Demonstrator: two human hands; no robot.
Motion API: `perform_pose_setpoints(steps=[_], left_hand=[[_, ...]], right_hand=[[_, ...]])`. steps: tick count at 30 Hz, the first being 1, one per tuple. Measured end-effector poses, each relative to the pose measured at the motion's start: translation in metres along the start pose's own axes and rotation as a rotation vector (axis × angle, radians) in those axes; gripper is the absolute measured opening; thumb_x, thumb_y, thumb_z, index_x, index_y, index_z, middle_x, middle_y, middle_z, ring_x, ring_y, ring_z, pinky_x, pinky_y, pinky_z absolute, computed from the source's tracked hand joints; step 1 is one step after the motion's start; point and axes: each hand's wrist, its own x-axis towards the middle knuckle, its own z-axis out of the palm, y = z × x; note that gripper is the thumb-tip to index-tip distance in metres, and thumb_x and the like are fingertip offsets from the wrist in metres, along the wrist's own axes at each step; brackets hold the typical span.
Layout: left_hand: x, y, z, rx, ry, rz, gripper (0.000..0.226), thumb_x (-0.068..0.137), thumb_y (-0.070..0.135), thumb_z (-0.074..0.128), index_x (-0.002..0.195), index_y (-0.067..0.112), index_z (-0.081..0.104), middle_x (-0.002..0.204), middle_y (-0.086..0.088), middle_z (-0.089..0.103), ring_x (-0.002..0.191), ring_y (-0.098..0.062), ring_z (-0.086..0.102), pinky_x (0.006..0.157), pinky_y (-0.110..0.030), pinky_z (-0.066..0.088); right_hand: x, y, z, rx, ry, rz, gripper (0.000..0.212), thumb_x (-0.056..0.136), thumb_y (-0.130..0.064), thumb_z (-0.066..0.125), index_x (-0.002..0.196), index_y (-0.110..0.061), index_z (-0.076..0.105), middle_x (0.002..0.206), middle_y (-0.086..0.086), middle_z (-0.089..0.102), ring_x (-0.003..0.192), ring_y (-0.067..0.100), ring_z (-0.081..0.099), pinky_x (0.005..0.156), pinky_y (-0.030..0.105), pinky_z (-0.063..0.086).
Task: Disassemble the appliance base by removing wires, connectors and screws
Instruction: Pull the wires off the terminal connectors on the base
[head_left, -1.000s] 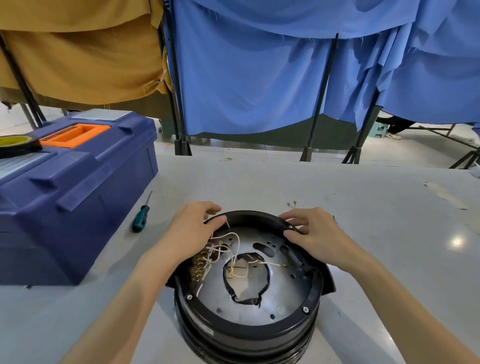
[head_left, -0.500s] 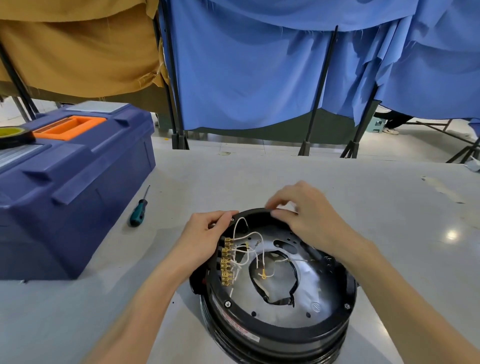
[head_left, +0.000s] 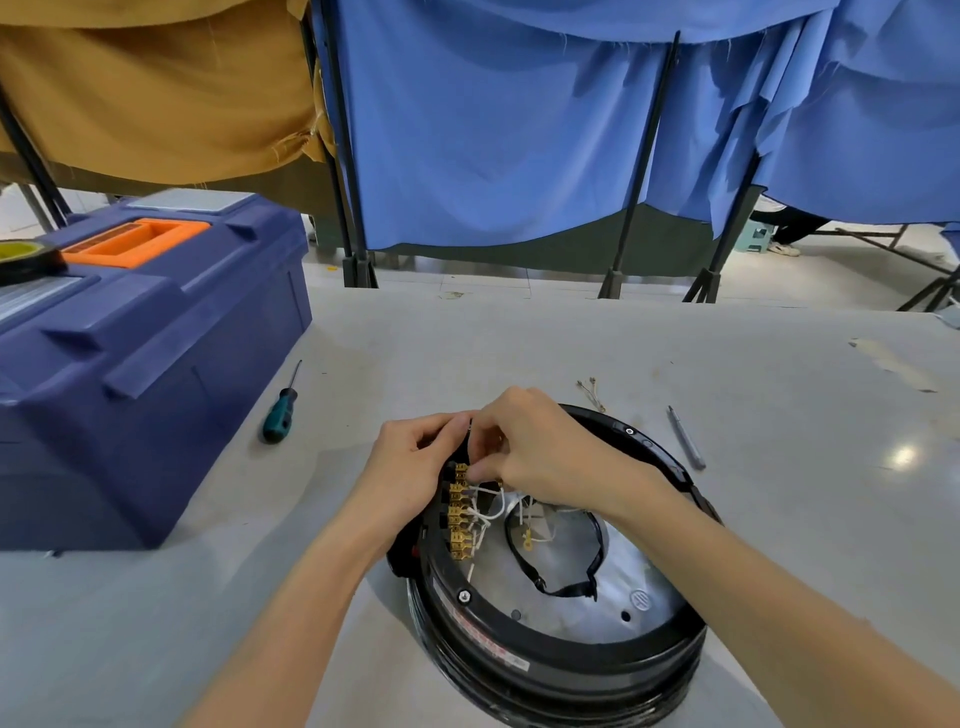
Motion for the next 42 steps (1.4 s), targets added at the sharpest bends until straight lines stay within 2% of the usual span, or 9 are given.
perform_pose_setpoints(steps=[3,8,13,24,27,32,36,39,42], left_hand=[[0.001,0.0,0.001,-0.023,0.002,-0.016,0.023,0.098,0.028,0.053,0.096,0.029,0.076,0.087,0.009,0.076,0.084,-0.004,0.071,0.065,-0.011,0.049],[0.001,-0.001,-0.001,-0.01,-0.002,0.005,0.027,0.098,0.028,0.053,0.088,0.035,0.077,0.083,0.007,0.076,0.08,-0.005,0.071,0.065,-0.014,0.05],[0.004,-0.004,-0.002,0.019,0.004,0.012,0.028,0.098,0.028,0.054,0.084,0.034,0.078,0.081,0.003,0.076,0.077,-0.007,0.07,0.069,-0.023,0.054],[0.004,-0.004,-0.003,0.018,-0.008,0.03,0.027,0.098,0.026,0.054,0.087,0.03,0.078,0.081,0.003,0.076,0.076,-0.008,0.071,0.065,-0.019,0.053],[0.006,-0.006,-0.002,0.008,-0.004,0.013,0.024,0.098,0.025,0.054,0.092,0.032,0.076,0.085,0.004,0.076,0.081,-0.01,0.072,0.072,-0.023,0.056],[0.008,-0.007,-0.003,0.027,0.003,-0.009,0.019,0.097,0.027,0.056,0.098,0.034,0.074,0.091,0.012,0.076,0.086,-0.005,0.071,0.075,-0.021,0.052],[0.007,-0.003,-0.003,0.131,0.015,0.072,0.021,0.092,0.039,0.058,0.104,0.032,0.074,0.1,0.014,0.074,0.096,-0.001,0.068,0.089,-0.03,0.052],[0.006,0.008,0.0,0.111,0.081,0.148,0.024,0.081,0.053,0.062,0.088,0.036,0.078,0.096,0.012,0.073,0.095,-0.002,0.066,0.086,-0.03,0.051],[0.009,0.015,0.003,0.126,0.125,0.159,0.013,0.082,0.039,0.072,0.075,0.03,0.078,0.083,0.01,0.073,0.082,-0.003,0.067,0.08,-0.027,0.05]], right_hand=[[-0.001,0.0,0.003,0.039,-0.01,0.028,0.021,0.078,-0.013,0.077,0.065,-0.02,0.062,0.049,-0.013,0.05,0.039,-0.004,0.047,0.043,0.009,0.033],[-0.001,-0.004,0.009,-0.03,0.061,0.019,0.019,0.076,-0.01,0.075,0.064,-0.016,0.061,0.053,-0.01,0.046,0.051,0.007,0.043,0.055,0.026,0.035],[0.001,-0.001,0.009,-0.023,0.069,0.021,0.024,0.075,-0.006,0.075,0.061,-0.015,0.058,0.051,-0.01,0.045,0.05,0.008,0.041,0.055,0.026,0.035],[0.003,0.004,0.009,0.043,0.063,0.061,0.022,0.076,-0.002,0.074,0.059,-0.01,0.061,0.045,-0.007,0.047,0.044,0.006,0.042,0.05,0.022,0.035],[0.0,0.009,0.003,0.011,0.098,0.095,0.029,0.073,0.002,0.072,0.054,-0.014,0.057,0.044,-0.009,0.044,0.043,0.003,0.04,0.048,0.02,0.032],[-0.011,0.024,-0.006,0.318,0.207,0.196,0.023,0.079,0.001,0.071,0.059,-0.008,0.062,0.038,-0.003,0.052,0.03,0.007,0.045,0.039,0.015,0.036],[-0.009,0.021,-0.007,0.501,0.357,0.132,0.015,0.082,-0.012,0.075,0.069,-0.009,0.067,0.059,0.008,0.067,0.038,0.019,0.06,0.038,0.016,0.037],[-0.01,0.021,-0.007,0.528,0.311,0.111,0.013,0.081,-0.013,0.076,0.072,-0.01,0.068,0.063,0.007,0.069,0.04,0.02,0.062,0.036,0.021,0.038],[-0.012,0.02,-0.004,0.534,0.278,0.083,0.011,0.081,-0.012,0.077,0.074,-0.008,0.07,0.059,0.005,0.068,0.037,0.014,0.059,0.036,0.019,0.039]])
